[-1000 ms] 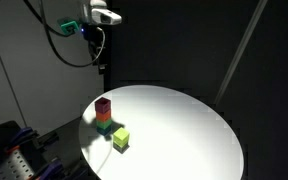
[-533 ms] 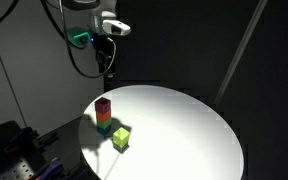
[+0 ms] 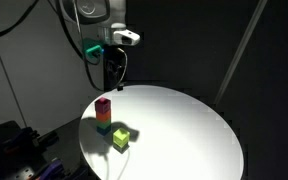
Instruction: Put the yellow block on top of the pink block
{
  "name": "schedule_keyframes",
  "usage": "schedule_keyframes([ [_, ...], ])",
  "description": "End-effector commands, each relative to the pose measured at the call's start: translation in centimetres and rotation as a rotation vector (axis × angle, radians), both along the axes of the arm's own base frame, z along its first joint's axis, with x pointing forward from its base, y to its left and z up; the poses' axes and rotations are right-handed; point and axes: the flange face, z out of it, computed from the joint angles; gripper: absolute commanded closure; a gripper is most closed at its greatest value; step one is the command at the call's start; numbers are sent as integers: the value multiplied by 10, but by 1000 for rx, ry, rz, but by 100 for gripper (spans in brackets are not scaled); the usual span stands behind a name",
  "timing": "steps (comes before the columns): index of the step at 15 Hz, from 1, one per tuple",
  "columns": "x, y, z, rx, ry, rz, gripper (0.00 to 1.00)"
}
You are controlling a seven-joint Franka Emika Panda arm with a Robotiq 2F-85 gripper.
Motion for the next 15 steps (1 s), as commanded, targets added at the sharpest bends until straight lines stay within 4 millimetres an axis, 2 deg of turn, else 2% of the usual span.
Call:
schedule_keyframes([
  [1, 6, -12, -2, -19, -20, 18, 0],
  [2, 2, -5, -4, -3, -9, 1, 0],
  [11, 2, -4, -8, -2, -4, 2, 0],
  [15, 7, -13, -7, 20, 12, -9, 0],
])
